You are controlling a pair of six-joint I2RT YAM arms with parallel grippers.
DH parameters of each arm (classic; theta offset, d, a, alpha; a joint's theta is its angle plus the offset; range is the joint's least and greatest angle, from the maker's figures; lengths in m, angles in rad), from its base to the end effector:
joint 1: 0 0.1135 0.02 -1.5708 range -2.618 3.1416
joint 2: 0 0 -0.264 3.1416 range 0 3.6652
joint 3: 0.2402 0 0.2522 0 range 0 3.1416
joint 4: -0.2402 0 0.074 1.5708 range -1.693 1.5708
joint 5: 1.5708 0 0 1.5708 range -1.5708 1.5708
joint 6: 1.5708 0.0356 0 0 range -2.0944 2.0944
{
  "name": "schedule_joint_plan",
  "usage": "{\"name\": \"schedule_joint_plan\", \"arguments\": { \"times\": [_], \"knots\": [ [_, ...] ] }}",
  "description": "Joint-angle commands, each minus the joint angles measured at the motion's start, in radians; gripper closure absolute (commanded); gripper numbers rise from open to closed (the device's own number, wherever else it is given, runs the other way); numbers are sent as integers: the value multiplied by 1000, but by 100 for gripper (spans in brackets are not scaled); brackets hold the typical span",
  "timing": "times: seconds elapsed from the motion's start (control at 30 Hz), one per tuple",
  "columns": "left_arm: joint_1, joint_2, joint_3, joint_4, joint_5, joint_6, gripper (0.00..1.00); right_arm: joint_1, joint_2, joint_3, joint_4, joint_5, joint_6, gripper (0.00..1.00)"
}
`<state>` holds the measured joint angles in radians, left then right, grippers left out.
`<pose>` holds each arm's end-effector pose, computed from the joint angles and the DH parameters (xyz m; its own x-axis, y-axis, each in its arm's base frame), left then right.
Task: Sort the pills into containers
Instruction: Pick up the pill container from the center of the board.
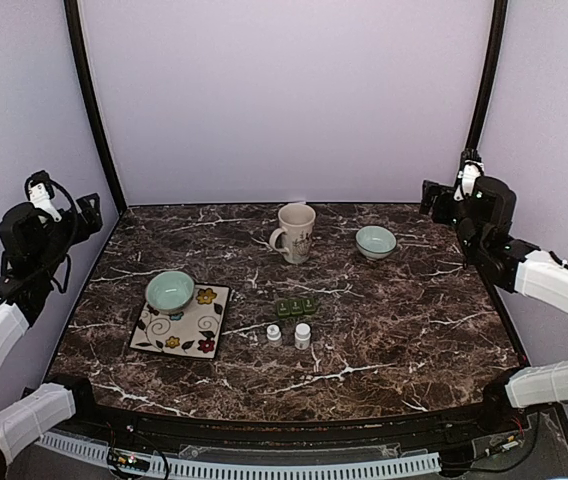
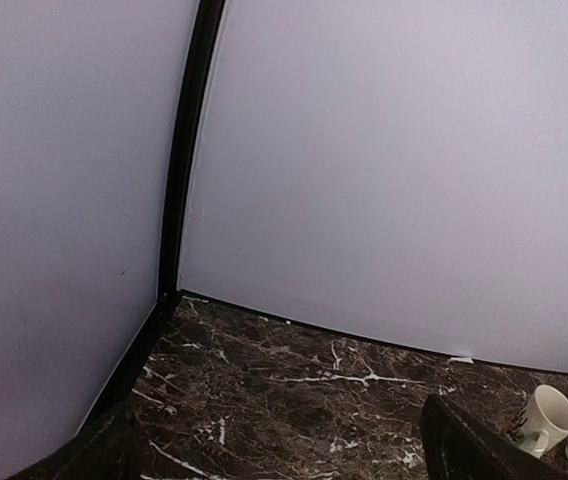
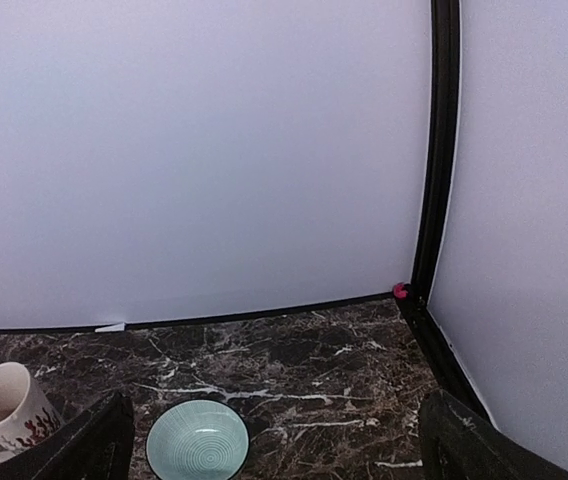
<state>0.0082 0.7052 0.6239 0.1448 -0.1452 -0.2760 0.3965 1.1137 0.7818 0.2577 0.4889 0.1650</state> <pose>0.1769 0.0066 0.3315 0.1026 -0.2688 -0.9577 -0.1294 0.9510 -0.2808 0.2461 0.0849 0.3195 -0.0525 0.1352 -0.9894 0.1011 0.9864 0.1295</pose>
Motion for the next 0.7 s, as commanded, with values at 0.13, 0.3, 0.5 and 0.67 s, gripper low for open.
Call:
{"name": "schedule_joint_plan", "arguments": {
  "times": [0.13,0.3,0.5,0.67],
  "knots": [
    [-152,86,142,-203,204,140,2,4,28,59,175,-319,-54,11],
    [-353,167,189,-298,195,210,7,53,71,132,-36,-352,67,19],
    [-559,307,237,-355,175,256,11,251,116,147,-255,-225,135,23],
    [-651,416,281,-354,198,280,14,423,192,169,-387,-174,186,22]
  ]
}}
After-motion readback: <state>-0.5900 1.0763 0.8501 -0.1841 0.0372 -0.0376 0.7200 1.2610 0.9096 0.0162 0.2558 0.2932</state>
